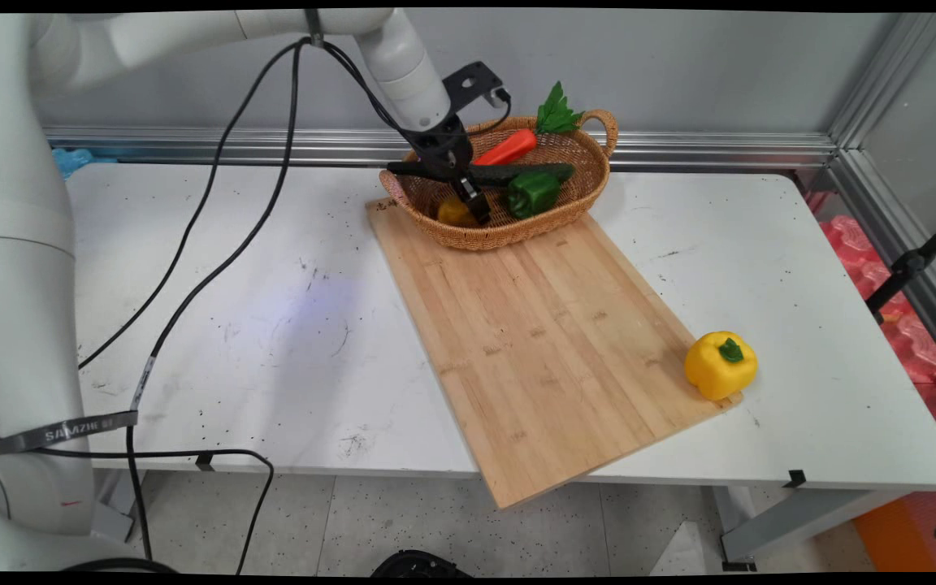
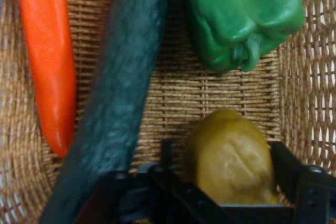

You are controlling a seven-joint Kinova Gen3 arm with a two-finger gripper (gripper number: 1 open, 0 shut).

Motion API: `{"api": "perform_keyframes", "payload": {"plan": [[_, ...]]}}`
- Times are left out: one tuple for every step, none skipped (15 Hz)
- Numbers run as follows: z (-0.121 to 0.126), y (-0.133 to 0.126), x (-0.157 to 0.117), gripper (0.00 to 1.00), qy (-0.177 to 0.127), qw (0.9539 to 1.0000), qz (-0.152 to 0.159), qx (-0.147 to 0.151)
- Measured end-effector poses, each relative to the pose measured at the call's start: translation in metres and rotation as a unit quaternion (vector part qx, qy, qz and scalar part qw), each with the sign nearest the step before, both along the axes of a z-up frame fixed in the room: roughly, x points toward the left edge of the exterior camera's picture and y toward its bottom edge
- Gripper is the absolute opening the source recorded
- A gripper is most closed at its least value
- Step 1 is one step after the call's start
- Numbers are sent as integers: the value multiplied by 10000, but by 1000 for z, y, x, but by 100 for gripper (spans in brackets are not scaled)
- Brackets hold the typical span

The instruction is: Place the picked object in the vegetable basket

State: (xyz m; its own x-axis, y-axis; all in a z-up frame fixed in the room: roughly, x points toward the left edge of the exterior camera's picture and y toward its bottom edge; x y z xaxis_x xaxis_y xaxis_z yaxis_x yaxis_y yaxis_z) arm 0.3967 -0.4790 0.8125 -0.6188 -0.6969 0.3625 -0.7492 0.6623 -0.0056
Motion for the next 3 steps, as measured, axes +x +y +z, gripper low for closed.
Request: {"api": "perform_keyframes", "payload": {"plan": [[-2, -1, 0, 100, 0, 10000, -25, -9], [-2, -2, -1, 100, 3, 10000, -56, -18], [-2, -3, -1, 100, 10, 9999, -98, -35]]}}
